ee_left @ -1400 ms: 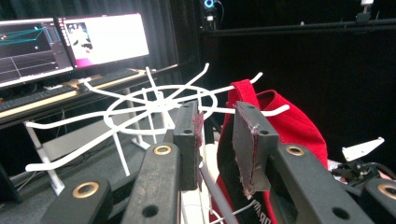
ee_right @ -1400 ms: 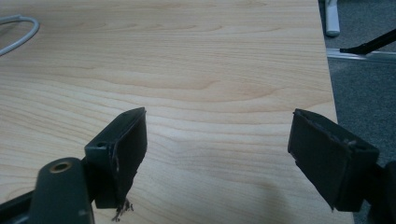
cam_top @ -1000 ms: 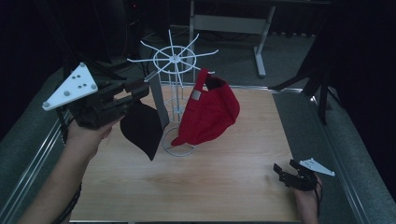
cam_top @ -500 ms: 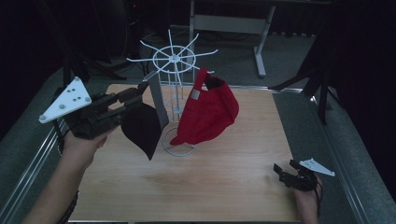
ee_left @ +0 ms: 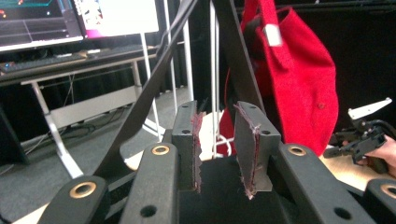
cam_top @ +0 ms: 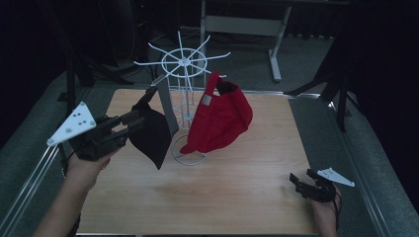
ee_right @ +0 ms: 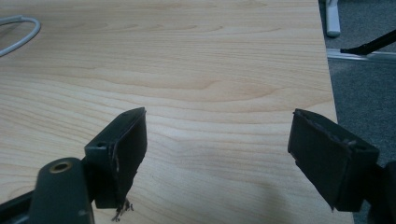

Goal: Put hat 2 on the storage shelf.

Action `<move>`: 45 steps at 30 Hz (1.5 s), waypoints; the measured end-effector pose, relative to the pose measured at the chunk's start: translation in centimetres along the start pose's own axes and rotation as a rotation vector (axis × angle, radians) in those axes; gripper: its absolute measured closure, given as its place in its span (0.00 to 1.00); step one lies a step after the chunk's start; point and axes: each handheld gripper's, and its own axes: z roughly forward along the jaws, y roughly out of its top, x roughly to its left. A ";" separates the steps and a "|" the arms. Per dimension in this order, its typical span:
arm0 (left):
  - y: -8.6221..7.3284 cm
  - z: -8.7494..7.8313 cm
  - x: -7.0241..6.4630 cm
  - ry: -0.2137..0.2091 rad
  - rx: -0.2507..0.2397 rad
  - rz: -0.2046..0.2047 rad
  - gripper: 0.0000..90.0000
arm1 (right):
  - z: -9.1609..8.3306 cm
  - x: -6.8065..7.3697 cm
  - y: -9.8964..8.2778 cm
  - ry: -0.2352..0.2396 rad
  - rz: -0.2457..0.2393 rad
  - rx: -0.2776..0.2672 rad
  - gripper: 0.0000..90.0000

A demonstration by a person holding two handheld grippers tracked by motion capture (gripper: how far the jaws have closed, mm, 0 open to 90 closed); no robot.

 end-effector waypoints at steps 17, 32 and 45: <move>-6.1 -0.4 0.5 0.018 0.054 -0.034 0.79 | 0.1 0.0 0.0 0.010 -0.012 0.006 0.21; -15.2 -0.8 0.7 0.068 0.152 -0.140 0.76 | 0.0 0.1 0.1 0.006 -0.019 -0.005 0.21; -19.1 -1.0 0.7 0.117 0.201 -0.182 0.76 | 0.0 0.2 0.0 0.004 -0.023 0.001 0.21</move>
